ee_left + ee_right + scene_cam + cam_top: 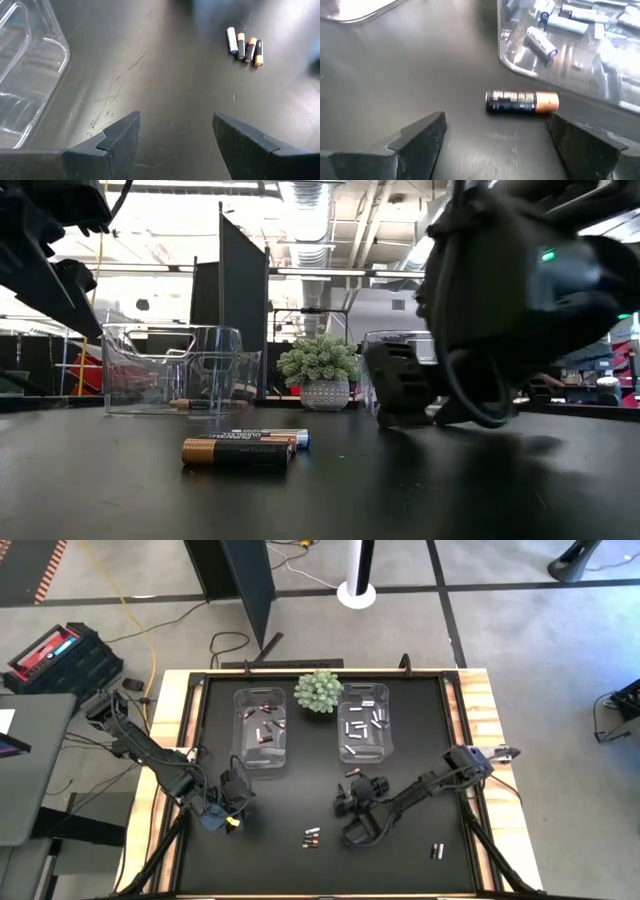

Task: Sort batteries
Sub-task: Put the black-brown battery into the left transparent bin

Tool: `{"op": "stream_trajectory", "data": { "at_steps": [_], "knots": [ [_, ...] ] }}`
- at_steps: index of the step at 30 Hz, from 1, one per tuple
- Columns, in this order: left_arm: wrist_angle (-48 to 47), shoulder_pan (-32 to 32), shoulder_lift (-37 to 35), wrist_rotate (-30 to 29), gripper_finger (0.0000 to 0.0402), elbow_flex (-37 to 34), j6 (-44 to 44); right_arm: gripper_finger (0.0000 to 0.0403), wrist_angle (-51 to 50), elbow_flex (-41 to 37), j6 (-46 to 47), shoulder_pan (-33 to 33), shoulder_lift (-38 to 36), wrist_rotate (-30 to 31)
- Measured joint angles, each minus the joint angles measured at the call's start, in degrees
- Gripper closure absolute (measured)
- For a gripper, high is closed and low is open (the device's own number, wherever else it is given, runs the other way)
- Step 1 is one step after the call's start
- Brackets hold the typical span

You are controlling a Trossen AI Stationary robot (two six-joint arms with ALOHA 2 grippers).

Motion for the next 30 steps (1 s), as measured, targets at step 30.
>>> {"op": "stream_trajectory", "data": {
  "at_steps": [30],
  "knots": [
    [0.2, 2.6, 0.0, 1.1, 0.0156, 0.0, -1.5, 0.0018, -10.9, -0.2, 7.8, -2.8, -4.2, -8.1]
  ]
}}
